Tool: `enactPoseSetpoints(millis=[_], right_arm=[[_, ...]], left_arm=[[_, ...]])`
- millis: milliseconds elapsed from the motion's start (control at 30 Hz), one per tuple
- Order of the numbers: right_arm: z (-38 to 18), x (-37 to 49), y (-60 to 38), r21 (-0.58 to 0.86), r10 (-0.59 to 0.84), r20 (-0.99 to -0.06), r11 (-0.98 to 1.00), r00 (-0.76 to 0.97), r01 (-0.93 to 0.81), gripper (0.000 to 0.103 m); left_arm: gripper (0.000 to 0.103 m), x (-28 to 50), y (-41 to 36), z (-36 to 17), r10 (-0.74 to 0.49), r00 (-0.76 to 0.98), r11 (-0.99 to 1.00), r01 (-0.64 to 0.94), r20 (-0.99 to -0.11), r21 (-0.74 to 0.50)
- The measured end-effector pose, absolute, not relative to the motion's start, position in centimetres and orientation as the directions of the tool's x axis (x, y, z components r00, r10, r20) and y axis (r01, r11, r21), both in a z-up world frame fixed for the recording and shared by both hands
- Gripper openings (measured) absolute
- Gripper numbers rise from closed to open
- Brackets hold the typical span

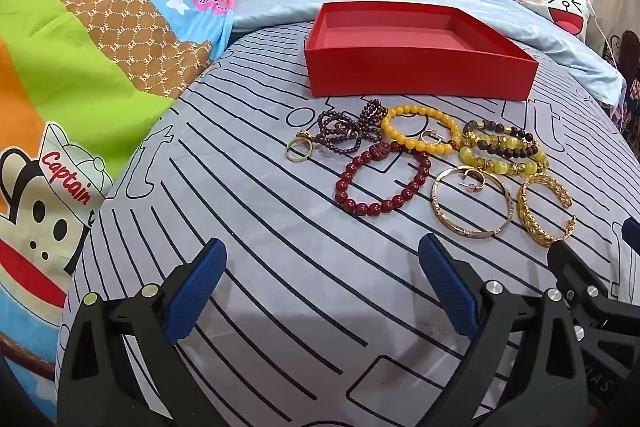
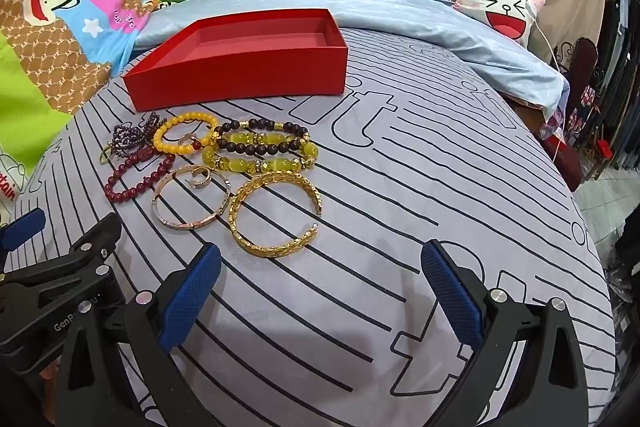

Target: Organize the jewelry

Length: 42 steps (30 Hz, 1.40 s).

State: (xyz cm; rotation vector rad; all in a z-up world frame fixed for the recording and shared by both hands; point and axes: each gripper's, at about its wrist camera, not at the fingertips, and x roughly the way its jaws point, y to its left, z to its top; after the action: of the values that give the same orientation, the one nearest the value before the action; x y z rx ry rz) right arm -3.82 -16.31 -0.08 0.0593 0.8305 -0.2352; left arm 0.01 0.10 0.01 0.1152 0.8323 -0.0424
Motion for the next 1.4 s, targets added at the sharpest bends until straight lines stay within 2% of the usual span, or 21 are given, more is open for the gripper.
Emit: enactPoseSetpoints(millis=[1400], right_arm=[[0.01, -3.70, -15.65, -0.071, -0.206, -0.736, 0.971, 0.645, 0.229, 0.097]], left_arm=[[0.091, 0.13, 0.41, 0.50, 0.000, 0.677, 0.994, 0.083, -0.736, 0.077]])
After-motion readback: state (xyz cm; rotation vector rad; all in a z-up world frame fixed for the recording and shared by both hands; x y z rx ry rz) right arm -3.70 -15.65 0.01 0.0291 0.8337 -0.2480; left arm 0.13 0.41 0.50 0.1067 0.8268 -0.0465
